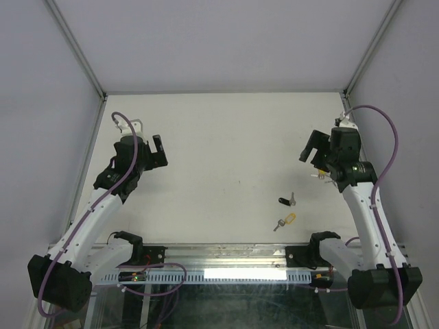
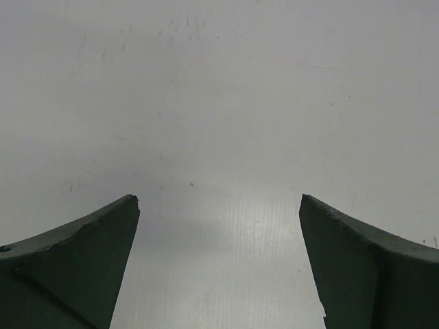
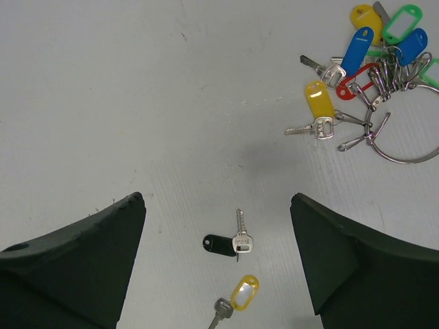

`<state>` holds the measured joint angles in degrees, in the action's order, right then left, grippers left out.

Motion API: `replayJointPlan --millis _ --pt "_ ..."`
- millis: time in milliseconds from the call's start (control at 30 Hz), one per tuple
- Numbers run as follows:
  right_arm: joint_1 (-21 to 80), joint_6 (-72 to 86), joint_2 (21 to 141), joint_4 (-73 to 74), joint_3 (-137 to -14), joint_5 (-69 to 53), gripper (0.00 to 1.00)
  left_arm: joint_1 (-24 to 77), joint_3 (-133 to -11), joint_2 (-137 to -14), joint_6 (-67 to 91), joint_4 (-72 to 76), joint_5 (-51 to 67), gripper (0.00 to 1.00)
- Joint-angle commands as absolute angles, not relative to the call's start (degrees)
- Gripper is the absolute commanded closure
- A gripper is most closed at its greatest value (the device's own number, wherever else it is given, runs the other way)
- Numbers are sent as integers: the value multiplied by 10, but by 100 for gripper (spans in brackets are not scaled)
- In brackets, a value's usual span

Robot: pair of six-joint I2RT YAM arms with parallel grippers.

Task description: Put the keys on the keyring

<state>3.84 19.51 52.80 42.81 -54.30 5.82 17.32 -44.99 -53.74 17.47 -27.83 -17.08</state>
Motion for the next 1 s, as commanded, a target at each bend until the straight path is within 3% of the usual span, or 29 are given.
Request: replayJointPlan --millis 0,167,333,700,967 --pt "27 188 598 413 -586 69 12 179 -483 -543 154 -219 -183 1" --pt "-17 195 698 383 -606 85 19 179 -481 -562 150 -198 -161 1" --pt "-89 233 761 362 -604 102 18 180 -484 -574 147 -200 -157 1" --pt "-232 315 783 292 -532 86 15 180 -484 -592 144 -199 -136 4" --pt "-255 283 840 242 -500 4 14 181 -502 -625 147 -216 -113 10"
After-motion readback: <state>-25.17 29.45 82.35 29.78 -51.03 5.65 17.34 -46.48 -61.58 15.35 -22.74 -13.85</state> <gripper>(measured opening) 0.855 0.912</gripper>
